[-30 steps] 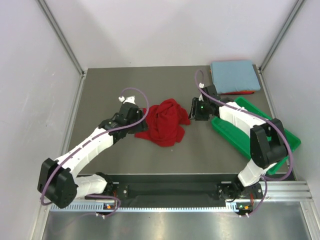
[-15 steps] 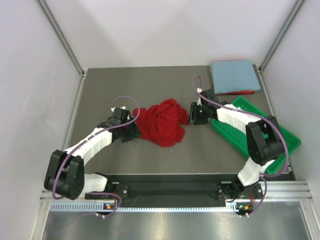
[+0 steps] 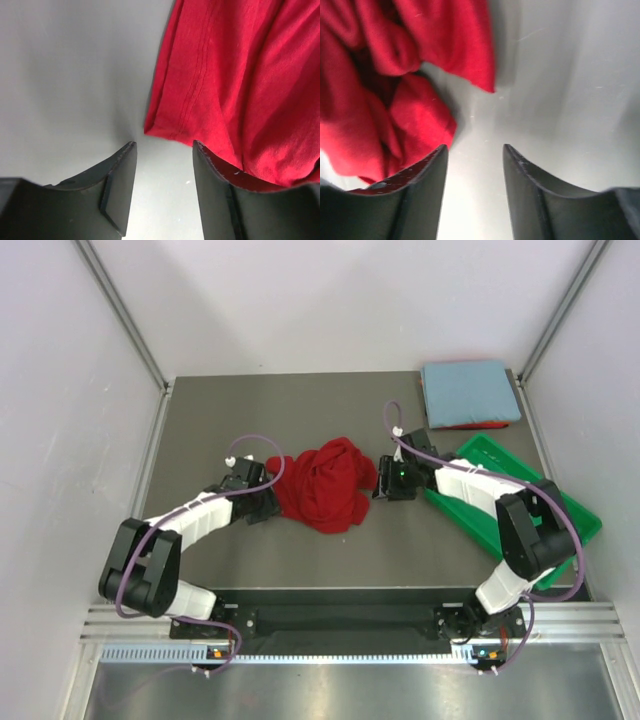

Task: Fold and stack the t-shirts
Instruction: Flatten the tshirt out

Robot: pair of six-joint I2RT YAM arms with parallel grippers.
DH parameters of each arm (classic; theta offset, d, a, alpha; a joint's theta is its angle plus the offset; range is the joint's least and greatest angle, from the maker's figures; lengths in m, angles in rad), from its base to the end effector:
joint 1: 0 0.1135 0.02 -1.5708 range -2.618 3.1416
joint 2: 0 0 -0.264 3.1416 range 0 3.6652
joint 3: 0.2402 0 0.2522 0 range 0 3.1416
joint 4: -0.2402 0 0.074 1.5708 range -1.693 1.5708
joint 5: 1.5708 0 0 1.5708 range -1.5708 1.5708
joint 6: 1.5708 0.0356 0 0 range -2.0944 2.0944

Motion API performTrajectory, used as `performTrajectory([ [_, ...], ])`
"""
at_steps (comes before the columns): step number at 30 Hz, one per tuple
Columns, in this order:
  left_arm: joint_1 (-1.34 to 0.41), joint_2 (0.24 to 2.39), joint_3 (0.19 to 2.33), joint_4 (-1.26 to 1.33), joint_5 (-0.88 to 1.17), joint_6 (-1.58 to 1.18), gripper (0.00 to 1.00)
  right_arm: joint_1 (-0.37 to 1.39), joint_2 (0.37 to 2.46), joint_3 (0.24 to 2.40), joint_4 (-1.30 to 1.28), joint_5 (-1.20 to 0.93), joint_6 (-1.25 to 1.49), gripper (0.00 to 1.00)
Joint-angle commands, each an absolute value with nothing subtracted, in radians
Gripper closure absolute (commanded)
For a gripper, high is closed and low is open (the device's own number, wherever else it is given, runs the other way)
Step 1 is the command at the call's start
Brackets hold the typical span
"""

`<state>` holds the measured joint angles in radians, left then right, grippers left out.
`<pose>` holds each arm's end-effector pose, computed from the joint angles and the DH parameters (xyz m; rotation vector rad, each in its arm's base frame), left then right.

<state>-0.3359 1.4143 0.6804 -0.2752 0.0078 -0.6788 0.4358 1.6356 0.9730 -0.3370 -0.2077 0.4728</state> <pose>0.2447 -0.0857 0.1620 -0.4456 2.5910 -0.3774 0.2924 0.1443 0.1820 -0.0321 2.6571 0.5910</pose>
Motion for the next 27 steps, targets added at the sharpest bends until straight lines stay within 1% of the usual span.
performTrajectory([
  [1, -0.334, 1.446, 0.670, -0.216, -0.037, -0.669, 0.48, 0.474, 1.572, 0.959, -0.287, -0.222, 0.489, 0.49],
  [4, -0.334, 1.460, 0.681, -0.206, -0.040, -0.661, 0.53, 0.505, 1.562, 0.927, -0.256, -0.235, 0.515, 0.46],
  [7, -0.334, 1.477, 0.696, -0.199, -0.034, -0.653, 0.58, 0.531, 1.560, 0.905, -0.227, -0.229, 0.544, 0.44],
  [10, -0.334, 1.485, 0.706, -0.195, -0.020, -0.650, 0.74, 0.538, 1.574, 0.896, -0.210, -0.216, 0.568, 0.44],
  [11, -0.334, 1.483, 0.707, -0.195, -0.017, -0.649, 0.85, 0.541, 1.578, 0.893, -0.204, -0.215, 0.572, 0.44],
  [14, -0.334, 1.471, 0.722, -0.219, -0.029, -0.640, 1.00, 0.541, 1.597, 0.879, -0.167, -0.222, 0.587, 0.45],
  [23, -0.334, 1.293, 0.841, -0.389, -0.112, -0.580, 1.00, 0.541, 1.683, 0.859, -0.028, -0.296, 0.653, 0.48],
  [27, -0.334, 1.252, 0.870, -0.420, -0.097, -0.580, 1.00, 0.545, 1.716, 0.867, -0.014, -0.298, 0.661, 0.50],
])
